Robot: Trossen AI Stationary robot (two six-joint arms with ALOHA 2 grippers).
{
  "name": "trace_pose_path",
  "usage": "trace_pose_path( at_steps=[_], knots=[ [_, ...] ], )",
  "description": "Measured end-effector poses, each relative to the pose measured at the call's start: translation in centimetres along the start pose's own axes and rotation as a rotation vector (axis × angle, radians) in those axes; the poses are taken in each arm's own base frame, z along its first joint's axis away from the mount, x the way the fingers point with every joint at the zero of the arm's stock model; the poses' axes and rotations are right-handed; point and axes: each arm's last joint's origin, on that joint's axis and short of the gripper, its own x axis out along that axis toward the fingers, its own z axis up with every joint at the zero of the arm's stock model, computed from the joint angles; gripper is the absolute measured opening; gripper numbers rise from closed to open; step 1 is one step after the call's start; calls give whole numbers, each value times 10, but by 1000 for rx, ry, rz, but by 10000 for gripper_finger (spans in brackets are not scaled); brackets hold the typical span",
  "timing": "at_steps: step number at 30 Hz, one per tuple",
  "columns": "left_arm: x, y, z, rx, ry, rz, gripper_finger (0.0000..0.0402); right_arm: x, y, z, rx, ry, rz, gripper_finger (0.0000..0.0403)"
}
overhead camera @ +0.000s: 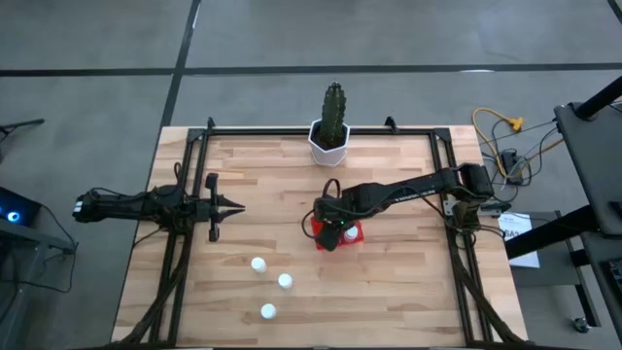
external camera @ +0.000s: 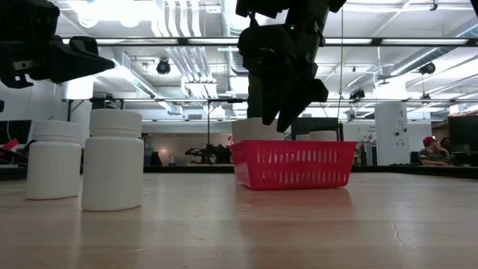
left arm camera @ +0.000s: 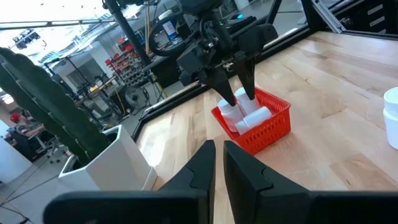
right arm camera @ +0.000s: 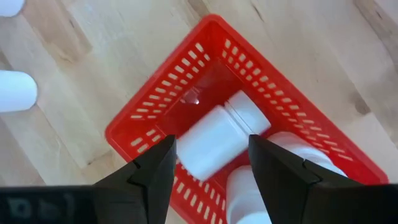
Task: Pick and place pill bottles into a basket
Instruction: Put the white pill bottle into the red bin
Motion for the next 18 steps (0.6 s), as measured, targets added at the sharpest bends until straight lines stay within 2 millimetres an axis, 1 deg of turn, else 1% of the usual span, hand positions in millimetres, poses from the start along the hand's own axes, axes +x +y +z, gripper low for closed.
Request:
trace_pose_path(
  at_steps=[10,18],
  knots=[
    [0,0,0,0,0,0,15,0,-1,1,48,-41,-48,191],
    [0,0,0,0,0,0,15,0,-2,-1,101,-29,-66,191]
  ],
)
